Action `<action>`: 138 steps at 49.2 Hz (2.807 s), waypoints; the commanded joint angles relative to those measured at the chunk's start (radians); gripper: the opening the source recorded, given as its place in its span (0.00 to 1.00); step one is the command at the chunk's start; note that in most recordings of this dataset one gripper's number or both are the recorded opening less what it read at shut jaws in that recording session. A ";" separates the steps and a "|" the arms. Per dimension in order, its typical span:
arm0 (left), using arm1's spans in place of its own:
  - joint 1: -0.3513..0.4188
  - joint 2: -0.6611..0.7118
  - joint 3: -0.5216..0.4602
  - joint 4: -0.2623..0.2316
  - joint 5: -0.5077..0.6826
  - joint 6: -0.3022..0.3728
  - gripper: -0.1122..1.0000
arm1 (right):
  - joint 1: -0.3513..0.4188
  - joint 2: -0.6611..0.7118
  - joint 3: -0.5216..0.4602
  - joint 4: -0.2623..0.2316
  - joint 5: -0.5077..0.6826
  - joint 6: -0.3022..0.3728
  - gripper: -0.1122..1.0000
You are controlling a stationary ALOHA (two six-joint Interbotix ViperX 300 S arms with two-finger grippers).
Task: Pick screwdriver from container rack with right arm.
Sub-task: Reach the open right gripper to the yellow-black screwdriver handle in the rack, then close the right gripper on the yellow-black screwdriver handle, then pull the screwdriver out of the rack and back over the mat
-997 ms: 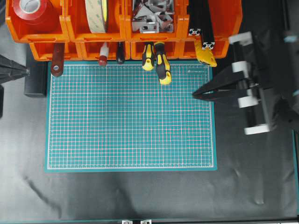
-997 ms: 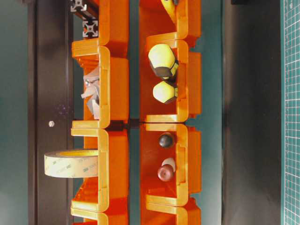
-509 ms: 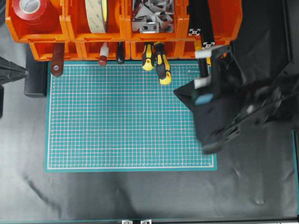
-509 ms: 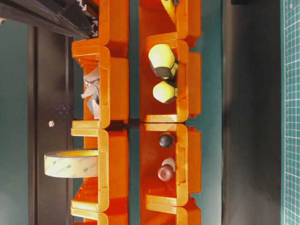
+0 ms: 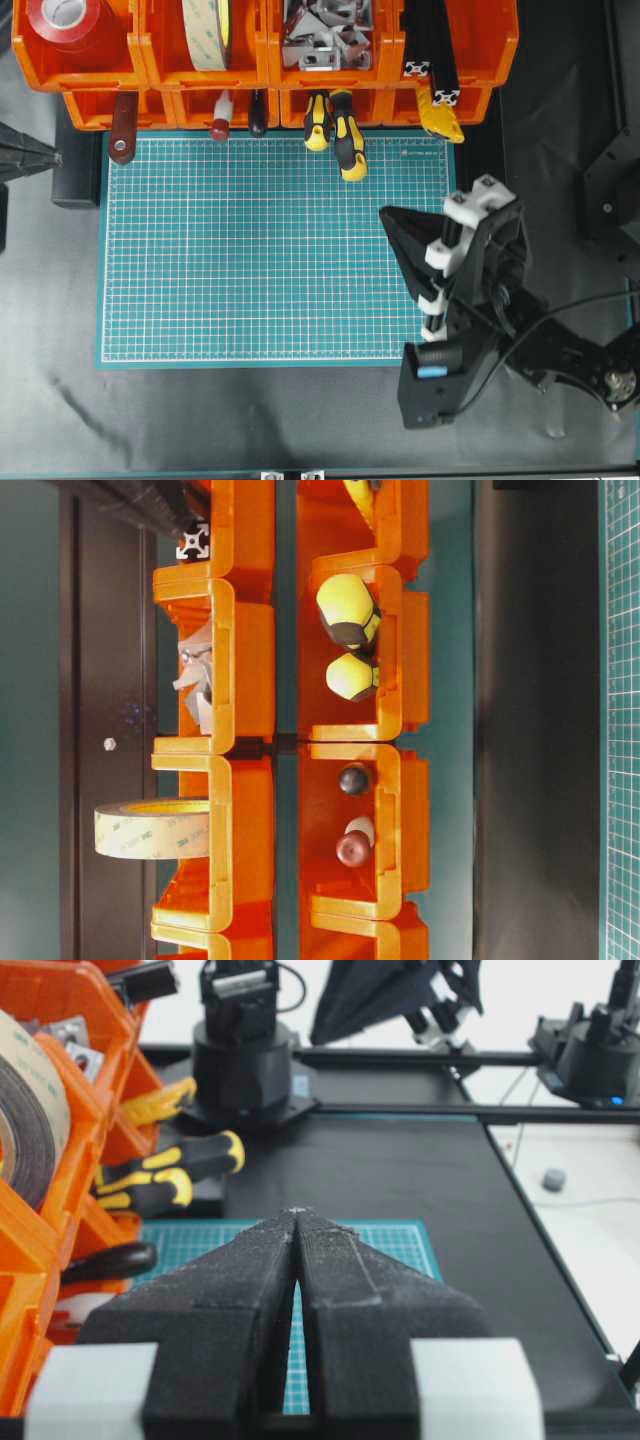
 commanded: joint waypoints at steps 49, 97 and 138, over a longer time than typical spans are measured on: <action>-0.005 0.034 -0.018 0.003 -0.008 -0.005 0.10 | -0.110 0.149 0.064 -0.146 -0.038 -0.043 0.85; -0.006 0.006 -0.025 0.003 -0.005 -0.003 0.10 | -0.253 0.190 0.107 -0.121 -0.155 0.008 0.68; -0.009 -0.028 -0.028 0.003 0.077 -0.003 0.10 | -0.152 0.196 -0.083 -0.106 0.144 -0.032 0.46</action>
